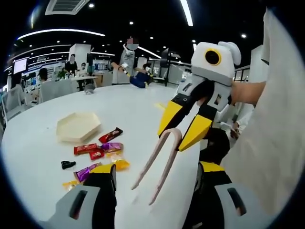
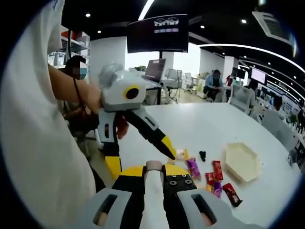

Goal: Place the target food into the container with the food tongs after gripping and lifting it, then release it inside without dropping or visibly crushing the food.

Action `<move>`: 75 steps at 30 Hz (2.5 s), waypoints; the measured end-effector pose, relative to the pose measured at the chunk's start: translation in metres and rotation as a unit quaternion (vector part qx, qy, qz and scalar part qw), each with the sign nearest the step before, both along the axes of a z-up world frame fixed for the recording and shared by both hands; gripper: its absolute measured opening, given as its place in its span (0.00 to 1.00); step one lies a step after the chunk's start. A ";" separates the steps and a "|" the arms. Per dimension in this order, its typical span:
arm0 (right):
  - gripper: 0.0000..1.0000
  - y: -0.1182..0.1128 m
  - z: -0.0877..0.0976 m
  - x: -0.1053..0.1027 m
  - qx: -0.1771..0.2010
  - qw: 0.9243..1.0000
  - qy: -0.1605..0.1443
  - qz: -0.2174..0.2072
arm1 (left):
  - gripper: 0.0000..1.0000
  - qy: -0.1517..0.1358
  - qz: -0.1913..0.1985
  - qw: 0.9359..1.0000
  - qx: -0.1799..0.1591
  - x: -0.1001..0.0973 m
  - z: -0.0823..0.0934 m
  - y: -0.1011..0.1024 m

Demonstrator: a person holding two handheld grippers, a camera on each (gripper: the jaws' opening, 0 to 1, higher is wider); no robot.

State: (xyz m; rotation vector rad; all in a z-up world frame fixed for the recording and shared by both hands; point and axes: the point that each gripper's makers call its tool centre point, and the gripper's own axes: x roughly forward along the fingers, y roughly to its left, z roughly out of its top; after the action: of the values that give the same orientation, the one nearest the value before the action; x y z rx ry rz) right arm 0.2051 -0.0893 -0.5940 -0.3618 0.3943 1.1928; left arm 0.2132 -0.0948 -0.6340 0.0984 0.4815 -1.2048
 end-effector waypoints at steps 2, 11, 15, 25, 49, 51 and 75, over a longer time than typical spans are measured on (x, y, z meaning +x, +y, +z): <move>0.12 0.000 0.000 0.000 -0.005 1.000 -0.003 0.004 | 0.66 0.000 -0.002 1.000 -0.002 0.000 0.001 -0.001; 0.12 0.000 -0.001 -0.006 -0.016 1.000 -0.004 0.013 | 0.61 -0.004 -0.008 1.000 -0.005 0.000 0.004 0.000; 0.12 0.001 0.000 -0.009 -0.016 1.000 -0.004 0.016 | 0.59 -0.007 -0.010 1.000 -0.008 -0.001 0.006 0.000; 0.12 0.003 0.002 -0.007 -0.015 1.000 -0.005 0.019 | 0.41 -0.001 -0.015 0.999 -0.046 -0.002 0.021 -0.005; 0.12 0.008 0.002 -0.008 -0.025 0.999 -0.004 0.031 | 0.20 -0.020 -0.047 0.998 -0.029 -0.010 0.013 -0.009; 0.12 0.009 0.001 -0.009 -0.026 0.999 -0.004 0.033 | 0.20 -0.021 -0.048 0.998 -0.027 -0.011 0.012 -0.009; 0.13 0.010 0.008 -0.005 0.033 0.999 0.003 0.003 | 0.15 -0.044 -0.043 0.998 -0.013 -0.009 0.018 -0.002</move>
State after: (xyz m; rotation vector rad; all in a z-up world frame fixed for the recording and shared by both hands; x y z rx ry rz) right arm 0.2005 -0.0791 -0.5862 -0.3041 0.3581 1.2106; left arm 0.2042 -0.0973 -0.6161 0.1496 0.3875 -1.2860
